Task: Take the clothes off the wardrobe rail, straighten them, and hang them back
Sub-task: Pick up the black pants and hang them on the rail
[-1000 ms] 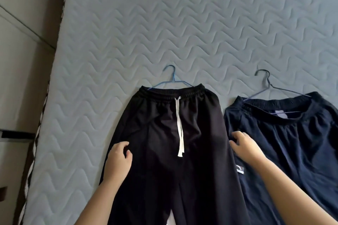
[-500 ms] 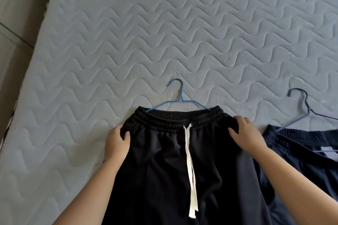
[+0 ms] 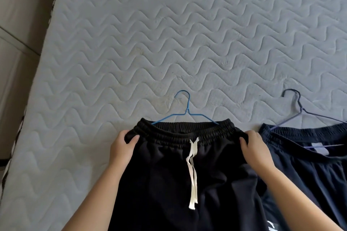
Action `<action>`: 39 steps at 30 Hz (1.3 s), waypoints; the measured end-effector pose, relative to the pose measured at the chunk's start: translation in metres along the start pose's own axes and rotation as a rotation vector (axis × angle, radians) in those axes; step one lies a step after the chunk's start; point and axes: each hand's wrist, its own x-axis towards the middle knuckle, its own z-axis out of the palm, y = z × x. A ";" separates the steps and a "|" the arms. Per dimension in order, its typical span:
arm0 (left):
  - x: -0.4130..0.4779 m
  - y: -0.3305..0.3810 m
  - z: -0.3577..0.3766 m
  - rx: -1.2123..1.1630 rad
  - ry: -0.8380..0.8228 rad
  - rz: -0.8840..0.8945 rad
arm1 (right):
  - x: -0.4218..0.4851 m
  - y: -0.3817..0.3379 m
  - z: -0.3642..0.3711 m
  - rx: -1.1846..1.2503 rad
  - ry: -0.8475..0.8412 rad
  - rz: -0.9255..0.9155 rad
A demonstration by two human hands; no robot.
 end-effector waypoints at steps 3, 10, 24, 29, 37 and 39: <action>-0.040 0.009 -0.017 0.058 0.095 0.051 | -0.036 0.006 -0.018 0.051 0.022 0.002; -0.138 0.009 -0.071 0.030 0.134 0.135 | -0.119 0.028 -0.059 0.179 0.018 -0.053; -0.290 0.140 -0.259 -0.423 -0.248 0.349 | -0.214 -0.042 -0.265 0.315 0.299 -0.360; -0.336 0.192 -0.318 -0.463 -0.230 0.578 | -0.259 -0.081 -0.348 0.354 0.507 -0.497; -0.400 0.246 -0.397 -0.739 -0.267 0.745 | -0.330 -0.140 -0.451 0.418 0.802 -0.708; -0.414 0.254 -0.407 -0.780 -0.307 0.702 | -0.343 -0.152 -0.465 0.423 0.844 -0.722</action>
